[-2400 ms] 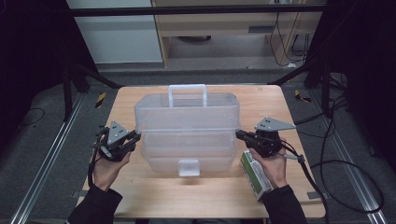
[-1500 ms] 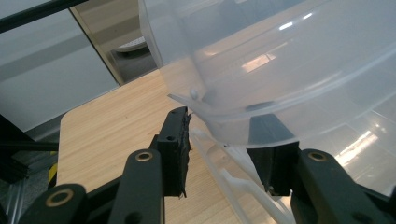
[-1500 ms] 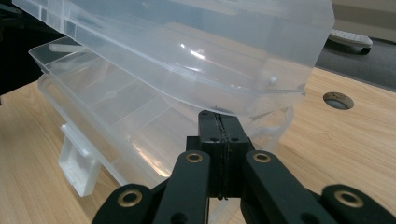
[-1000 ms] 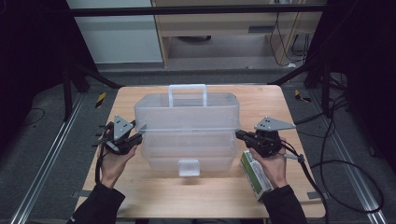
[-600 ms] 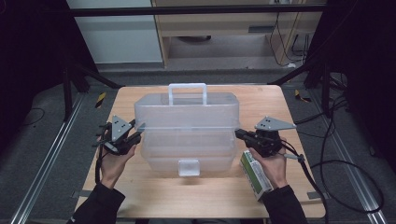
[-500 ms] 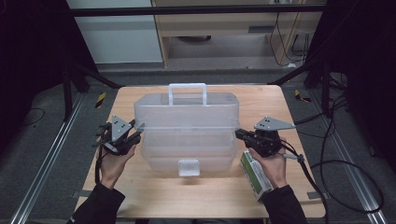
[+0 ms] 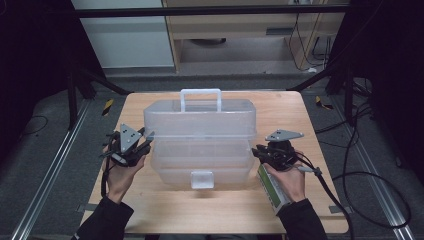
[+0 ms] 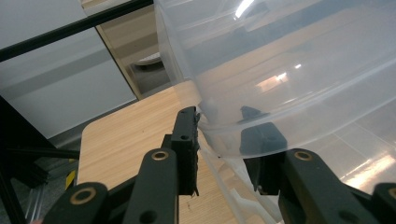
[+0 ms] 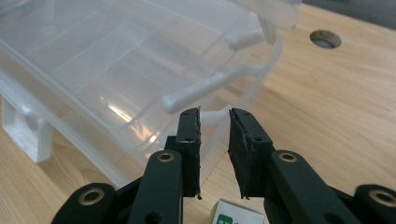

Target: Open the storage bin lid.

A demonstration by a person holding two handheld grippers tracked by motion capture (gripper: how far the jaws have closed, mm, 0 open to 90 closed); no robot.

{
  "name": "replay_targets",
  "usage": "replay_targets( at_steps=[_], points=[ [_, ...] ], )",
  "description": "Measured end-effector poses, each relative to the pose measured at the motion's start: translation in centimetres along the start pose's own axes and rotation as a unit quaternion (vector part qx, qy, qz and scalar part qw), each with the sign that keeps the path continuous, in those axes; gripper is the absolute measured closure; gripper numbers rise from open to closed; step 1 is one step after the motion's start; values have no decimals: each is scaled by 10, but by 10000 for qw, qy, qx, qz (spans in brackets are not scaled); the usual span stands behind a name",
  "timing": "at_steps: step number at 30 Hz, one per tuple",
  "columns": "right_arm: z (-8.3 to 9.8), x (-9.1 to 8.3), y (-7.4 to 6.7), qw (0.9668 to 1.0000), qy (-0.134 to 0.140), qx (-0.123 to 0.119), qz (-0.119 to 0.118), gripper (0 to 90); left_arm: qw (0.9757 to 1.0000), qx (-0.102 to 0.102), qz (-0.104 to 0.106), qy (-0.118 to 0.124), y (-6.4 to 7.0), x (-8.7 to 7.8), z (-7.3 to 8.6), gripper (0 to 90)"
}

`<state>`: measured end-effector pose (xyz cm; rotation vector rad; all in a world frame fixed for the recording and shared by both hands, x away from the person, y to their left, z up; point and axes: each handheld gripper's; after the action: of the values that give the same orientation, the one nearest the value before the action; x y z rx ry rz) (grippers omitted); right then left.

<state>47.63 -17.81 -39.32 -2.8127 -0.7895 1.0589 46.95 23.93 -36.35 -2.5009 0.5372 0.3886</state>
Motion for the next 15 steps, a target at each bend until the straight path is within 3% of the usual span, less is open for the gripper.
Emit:
replay_targets(
  at_steps=[15],
  points=[
    [6,12,1,9995,-285,95,-71,743,10000,-32,22,-21,-2,1,-2,667]
  ],
)
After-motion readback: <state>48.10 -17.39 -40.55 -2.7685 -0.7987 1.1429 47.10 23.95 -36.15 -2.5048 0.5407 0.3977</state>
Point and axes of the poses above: each handheld gripper's, and its own axes: x roughly forward along the jaws, z roughly out of its underside, y roughly to its right, and after that the axes turned 13 degrees about x, right-handed
